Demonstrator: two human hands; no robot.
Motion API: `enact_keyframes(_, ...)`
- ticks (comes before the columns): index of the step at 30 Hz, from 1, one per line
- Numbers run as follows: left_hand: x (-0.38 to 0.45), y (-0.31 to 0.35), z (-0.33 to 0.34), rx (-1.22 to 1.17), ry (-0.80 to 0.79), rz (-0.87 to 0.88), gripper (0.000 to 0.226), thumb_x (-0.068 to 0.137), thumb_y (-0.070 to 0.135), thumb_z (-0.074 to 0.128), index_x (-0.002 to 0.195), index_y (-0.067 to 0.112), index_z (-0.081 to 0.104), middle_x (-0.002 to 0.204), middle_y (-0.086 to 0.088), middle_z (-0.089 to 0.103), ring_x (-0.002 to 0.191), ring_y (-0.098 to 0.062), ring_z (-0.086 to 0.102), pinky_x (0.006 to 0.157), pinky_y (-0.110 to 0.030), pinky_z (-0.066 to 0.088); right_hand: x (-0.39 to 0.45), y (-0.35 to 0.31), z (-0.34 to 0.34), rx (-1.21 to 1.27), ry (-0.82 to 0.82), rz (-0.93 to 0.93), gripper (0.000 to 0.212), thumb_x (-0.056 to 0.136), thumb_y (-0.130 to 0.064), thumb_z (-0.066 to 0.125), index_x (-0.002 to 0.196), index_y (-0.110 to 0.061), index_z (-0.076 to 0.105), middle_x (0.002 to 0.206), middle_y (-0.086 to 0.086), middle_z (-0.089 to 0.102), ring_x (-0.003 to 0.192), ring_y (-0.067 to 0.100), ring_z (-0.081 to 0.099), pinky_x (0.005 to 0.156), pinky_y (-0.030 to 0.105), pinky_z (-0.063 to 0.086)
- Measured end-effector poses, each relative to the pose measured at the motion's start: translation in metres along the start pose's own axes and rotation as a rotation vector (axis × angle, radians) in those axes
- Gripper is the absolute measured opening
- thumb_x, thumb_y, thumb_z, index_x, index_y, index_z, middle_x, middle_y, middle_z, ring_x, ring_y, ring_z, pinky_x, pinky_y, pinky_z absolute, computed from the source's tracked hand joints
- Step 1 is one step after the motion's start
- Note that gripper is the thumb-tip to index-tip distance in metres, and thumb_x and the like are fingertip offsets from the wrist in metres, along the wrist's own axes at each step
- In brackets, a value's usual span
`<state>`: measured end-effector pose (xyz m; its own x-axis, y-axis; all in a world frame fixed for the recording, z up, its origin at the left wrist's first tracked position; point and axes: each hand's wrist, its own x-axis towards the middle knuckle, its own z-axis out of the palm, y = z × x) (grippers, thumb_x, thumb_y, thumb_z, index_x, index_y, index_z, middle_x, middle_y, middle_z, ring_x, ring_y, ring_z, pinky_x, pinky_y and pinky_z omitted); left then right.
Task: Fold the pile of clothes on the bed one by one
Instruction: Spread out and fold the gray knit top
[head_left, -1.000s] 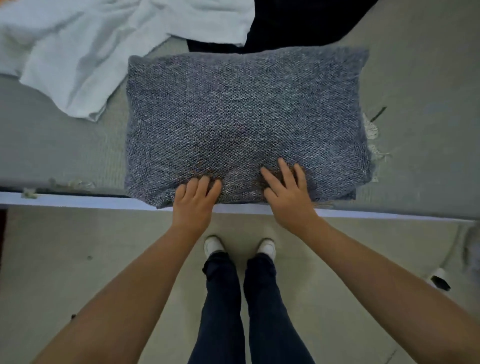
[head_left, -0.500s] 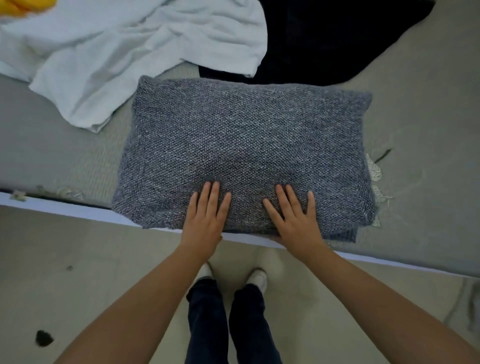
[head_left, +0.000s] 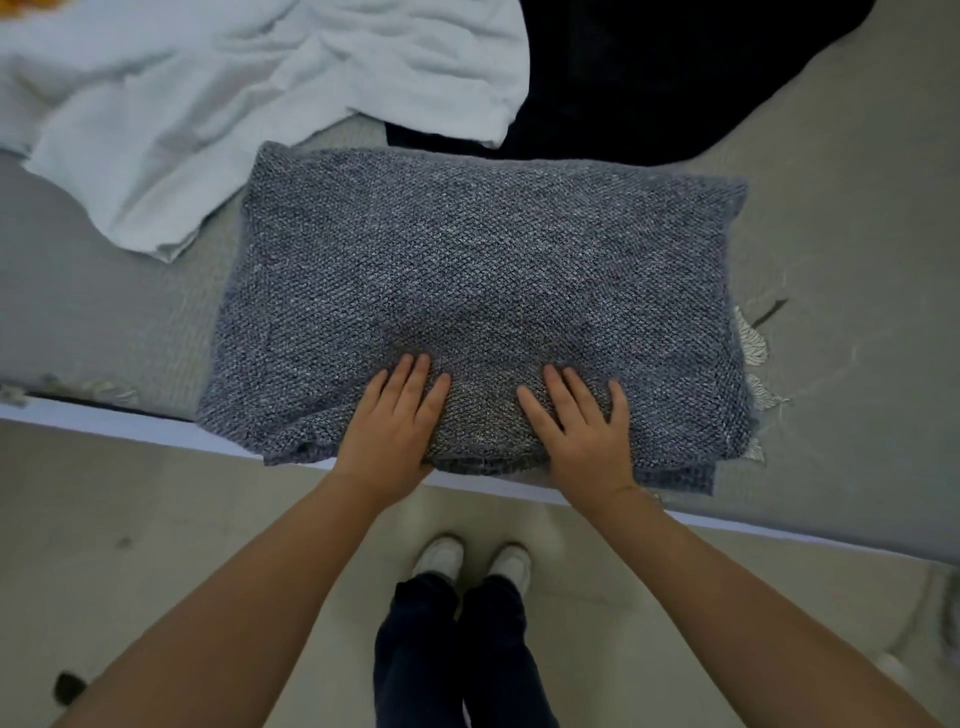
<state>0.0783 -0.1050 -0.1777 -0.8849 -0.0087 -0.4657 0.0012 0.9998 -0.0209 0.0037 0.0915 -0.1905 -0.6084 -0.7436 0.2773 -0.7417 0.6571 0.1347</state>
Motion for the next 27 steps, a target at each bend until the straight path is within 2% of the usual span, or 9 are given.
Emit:
enact_keyframes(2, -0.002, 0.001, -0.007, 0.012, 0.080, 0.013, 0.090, 0.078, 0.038, 0.067, 0.144, 0.002, 0.018, 0.149, -0.024, 0.022, 0.138, -0.037, 0.023, 0.113, -0.045, 0.018, 0.000, -0.001, -0.003, 0.043, 0.010, 0.032, 0.036, 0.081, -0.009, 0.043, 0.103, -0.014, 0.071, 0.106, 0.013, 0.069, 0.095, 0.031, 0.067, 0.079, 0.065, 0.043)
enact_keyframes(4, -0.003, 0.004, -0.009, -0.006, 0.211, 0.021, 0.073, 0.057, 0.014, 0.083, 0.120, -0.008, 0.054, 0.122, -0.027, 0.057, 0.111, -0.041, 0.056, 0.088, -0.053, 0.046, 0.000, 0.000, -0.007, 0.076, 0.027, 0.056, 0.038, 0.079, -0.005, 0.041, 0.101, -0.012, 0.072, 0.103, 0.012, 0.070, 0.093, 0.032, 0.068, 0.076, 0.065, 0.044)
enact_keyframes(6, -0.005, 0.006, -0.013, -0.036, 0.284, 0.003, 0.053, 0.057, -0.003, 0.076, 0.107, -0.013, 0.061, 0.109, -0.028, 0.063, 0.097, -0.042, 0.063, 0.074, -0.057, 0.049, 0.003, 0.002, -0.014, 0.102, 0.022, 0.076, 0.040, 0.078, -0.004, 0.040, 0.100, -0.011, 0.072, 0.101, 0.012, 0.071, 0.092, 0.033, 0.068, 0.074, 0.063, 0.046)
enact_keyframes(14, -0.018, 0.008, -0.084, -0.067, 0.351, 0.057, 0.063, 0.059, -0.021, 0.069, 0.119, -0.021, 0.046, 0.120, -0.038, 0.050, 0.110, -0.052, 0.050, 0.093, -0.059, 0.036, 0.019, 0.022, -0.082, 0.167, 0.094, 0.177, 0.033, 0.077, 0.004, 0.048, 0.101, 0.001, 0.069, 0.101, 0.019, 0.069, 0.091, 0.039, 0.066, 0.073, 0.058, 0.049)
enact_keyframes(16, -0.023, 0.010, -0.118, 0.008, 0.312, 0.100, 0.064, 0.083, -0.010, 0.051, 0.137, -0.015, 0.018, 0.144, -0.034, 0.022, 0.134, -0.045, 0.025, 0.112, -0.046, 0.012, 0.028, 0.033, -0.112, 0.155, 0.105, 0.215, 0.032, 0.076, 0.002, 0.045, 0.099, 0.004, 0.068, 0.098, 0.021, 0.069, 0.088, 0.038, 0.067, 0.072, 0.053, 0.052)
enact_keyframes(18, -0.025, 0.011, -0.154, 0.102, 0.271, 0.145, 0.061, 0.095, 0.003, 0.027, 0.142, -0.004, -0.011, 0.152, -0.022, -0.008, 0.142, -0.031, -0.005, 0.113, -0.034, -0.010, 0.034, 0.047, -0.144, 0.125, 0.067, 0.272, 0.032, 0.069, 0.005, 0.053, 0.097, 0.006, 0.069, 0.095, 0.022, 0.070, 0.085, 0.036, 0.068, 0.068, 0.049, 0.054)
enact_keyframes(21, -0.024, 0.032, -0.214, 0.200, 0.290, 0.262, 0.058, 0.096, 0.003, 0.022, 0.142, -0.001, -0.013, 0.153, -0.019, -0.010, 0.142, -0.028, -0.007, 0.114, -0.034, -0.009, 0.033, 0.072, -0.201, 0.041, -0.029, 0.354, 0.042, 0.051, 0.005, 0.059, 0.092, 0.007, 0.070, 0.090, 0.021, 0.071, 0.078, 0.031, 0.070, 0.062, 0.042, 0.055)
enact_keyframes(24, -0.029, 0.070, -0.271, 0.257, 0.349, 0.408, 0.057, 0.096, 0.002, 0.023, 0.143, -0.001, -0.010, 0.154, -0.017, -0.007, 0.143, -0.027, -0.004, 0.115, -0.034, -0.004, 0.013, 0.100, -0.262, -0.023, -0.098, 0.445, 0.036, 0.054, 0.001, 0.055, 0.086, 0.005, 0.072, 0.084, 0.018, 0.072, 0.072, 0.026, 0.071, 0.058, 0.035, 0.056)
enact_keyframes(27, -0.037, 0.120, -0.319, 0.309, 0.433, 0.542, 0.054, 0.098, 0.006, 0.021, 0.144, -0.001, -0.007, 0.154, -0.017, -0.003, 0.143, -0.026, -0.002, 0.115, -0.034, -0.002, -0.017, 0.127, -0.316, -0.087, -0.161, 0.596, 0.048, 0.066, 0.008, 0.052, 0.114, 0.012, 0.057, 0.113, 0.030, 0.061, 0.101, 0.032, 0.064, 0.086, 0.034, 0.051)
